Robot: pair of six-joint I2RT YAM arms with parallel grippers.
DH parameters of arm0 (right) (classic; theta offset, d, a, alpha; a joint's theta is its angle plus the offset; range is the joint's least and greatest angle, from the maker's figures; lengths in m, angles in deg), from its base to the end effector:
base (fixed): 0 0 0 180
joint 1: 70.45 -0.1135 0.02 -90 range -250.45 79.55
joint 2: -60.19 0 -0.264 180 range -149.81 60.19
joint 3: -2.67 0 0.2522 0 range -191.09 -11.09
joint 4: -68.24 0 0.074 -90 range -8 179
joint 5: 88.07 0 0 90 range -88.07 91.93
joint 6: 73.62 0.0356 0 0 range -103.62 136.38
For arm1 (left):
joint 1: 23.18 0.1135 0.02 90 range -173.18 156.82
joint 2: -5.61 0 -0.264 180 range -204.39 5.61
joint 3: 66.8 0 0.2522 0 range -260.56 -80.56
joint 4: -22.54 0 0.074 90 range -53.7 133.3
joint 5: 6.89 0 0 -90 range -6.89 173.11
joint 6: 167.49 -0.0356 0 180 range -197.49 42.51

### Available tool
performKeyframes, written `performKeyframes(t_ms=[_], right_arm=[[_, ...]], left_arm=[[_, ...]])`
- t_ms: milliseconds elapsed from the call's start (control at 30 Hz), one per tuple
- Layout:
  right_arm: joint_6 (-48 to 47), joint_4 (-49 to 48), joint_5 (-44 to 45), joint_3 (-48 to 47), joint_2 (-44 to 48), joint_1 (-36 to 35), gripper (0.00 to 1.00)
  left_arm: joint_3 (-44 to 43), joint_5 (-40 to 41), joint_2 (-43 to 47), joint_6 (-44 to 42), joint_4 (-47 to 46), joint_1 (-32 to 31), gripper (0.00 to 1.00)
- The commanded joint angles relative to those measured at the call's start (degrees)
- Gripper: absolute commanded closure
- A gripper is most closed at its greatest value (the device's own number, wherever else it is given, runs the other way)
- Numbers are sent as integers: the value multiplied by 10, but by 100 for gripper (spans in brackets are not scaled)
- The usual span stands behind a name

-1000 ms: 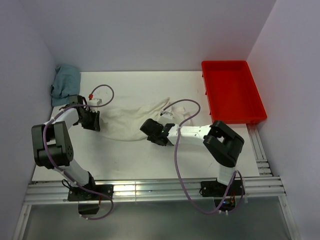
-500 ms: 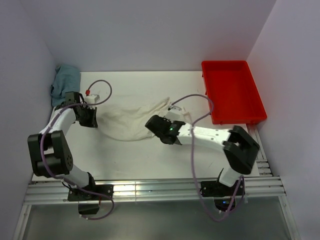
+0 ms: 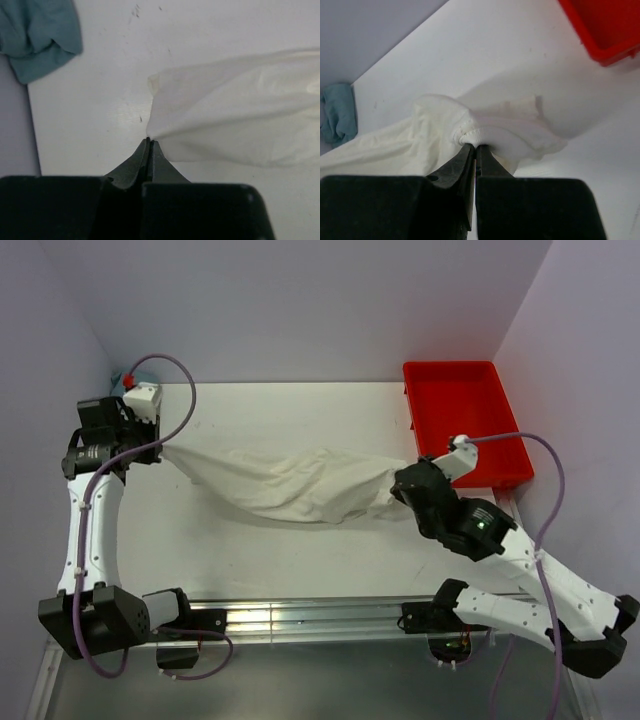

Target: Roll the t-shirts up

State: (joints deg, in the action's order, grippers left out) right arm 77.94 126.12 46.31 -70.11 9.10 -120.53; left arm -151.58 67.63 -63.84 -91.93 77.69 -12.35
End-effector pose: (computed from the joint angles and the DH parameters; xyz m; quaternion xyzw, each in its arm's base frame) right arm 0.1274 0.1135 0.3534 0.2526 0.8045 0.1574 0.5140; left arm 0.2510 0.0383 0.3580 0.0853 0.8951 -0.0271 0.4367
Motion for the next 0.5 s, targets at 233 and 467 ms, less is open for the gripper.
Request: performKeyframes(t_ms=[233, 467], right_arm=[[-194, -9, -52, -100, 31, 223, 100], [-250, -90, -184, -143, -208, 282, 100]], left_arm=[[-97, 11, -32, -9, 52, 51, 100], [-98, -40, -152, -14, 58, 53, 100]])
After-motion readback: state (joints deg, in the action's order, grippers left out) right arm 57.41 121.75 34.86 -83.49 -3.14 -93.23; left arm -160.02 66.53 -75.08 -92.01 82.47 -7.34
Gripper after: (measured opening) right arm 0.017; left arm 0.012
